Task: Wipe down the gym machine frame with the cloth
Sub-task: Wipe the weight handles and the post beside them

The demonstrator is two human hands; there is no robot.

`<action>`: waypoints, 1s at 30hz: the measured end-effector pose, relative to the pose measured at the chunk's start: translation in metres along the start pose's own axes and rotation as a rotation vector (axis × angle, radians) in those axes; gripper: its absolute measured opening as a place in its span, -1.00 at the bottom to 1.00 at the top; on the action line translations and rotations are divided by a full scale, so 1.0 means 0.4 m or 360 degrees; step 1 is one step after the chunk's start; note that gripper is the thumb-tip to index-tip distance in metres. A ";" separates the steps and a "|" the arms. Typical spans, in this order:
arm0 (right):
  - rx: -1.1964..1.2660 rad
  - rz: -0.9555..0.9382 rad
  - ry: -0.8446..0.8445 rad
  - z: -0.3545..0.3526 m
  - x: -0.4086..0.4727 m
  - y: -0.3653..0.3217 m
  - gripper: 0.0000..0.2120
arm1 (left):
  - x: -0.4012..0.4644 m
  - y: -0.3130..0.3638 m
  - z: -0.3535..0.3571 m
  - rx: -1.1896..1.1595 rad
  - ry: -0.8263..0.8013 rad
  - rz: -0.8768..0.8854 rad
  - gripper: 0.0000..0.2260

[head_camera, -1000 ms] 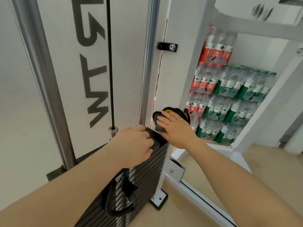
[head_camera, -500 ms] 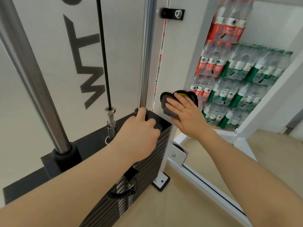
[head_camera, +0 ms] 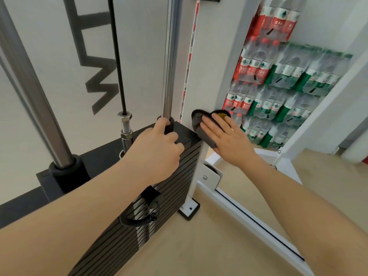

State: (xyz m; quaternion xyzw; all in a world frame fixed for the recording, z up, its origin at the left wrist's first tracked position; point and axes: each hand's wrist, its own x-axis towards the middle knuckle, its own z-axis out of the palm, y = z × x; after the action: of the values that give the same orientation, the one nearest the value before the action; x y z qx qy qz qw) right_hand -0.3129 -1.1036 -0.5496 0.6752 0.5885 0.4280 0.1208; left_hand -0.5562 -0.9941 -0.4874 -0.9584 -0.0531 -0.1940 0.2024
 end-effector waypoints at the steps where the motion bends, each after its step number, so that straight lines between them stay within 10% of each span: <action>1: -0.0011 -0.0018 -0.0028 0.019 -0.021 -0.022 -0.46 | -0.004 0.005 0.002 0.0011 0.0007 -0.0008 -0.80; 10: 0.0177 -0.0127 -0.0343 0.146 -0.145 -0.201 -0.46 | -0.013 0.056 0.061 0.0193 0.0065 -0.0024 -0.56; 18: 0.0448 -0.0296 -0.1136 0.168 -0.242 -0.325 -0.50 | -0.044 0.071 0.063 0.0284 -0.0013 0.0121 -0.56; 22: 0.1138 0.0378 -0.1332 0.064 -0.274 -0.322 -0.75 | -0.090 0.086 0.035 0.0200 0.0022 0.0143 -0.56; 30: 0.2547 0.1989 -0.0881 -0.271 -0.225 -0.479 -0.76 | -0.316 0.088 -0.048 -0.0163 0.0270 0.0245 -0.63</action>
State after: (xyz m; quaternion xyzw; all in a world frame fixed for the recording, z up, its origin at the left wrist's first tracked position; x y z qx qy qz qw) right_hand -0.5180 -1.1679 -0.6512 0.8157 0.1984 -0.2687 -0.4724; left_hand -0.6728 -1.0371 -0.5340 -0.9489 0.0479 -0.2607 0.1714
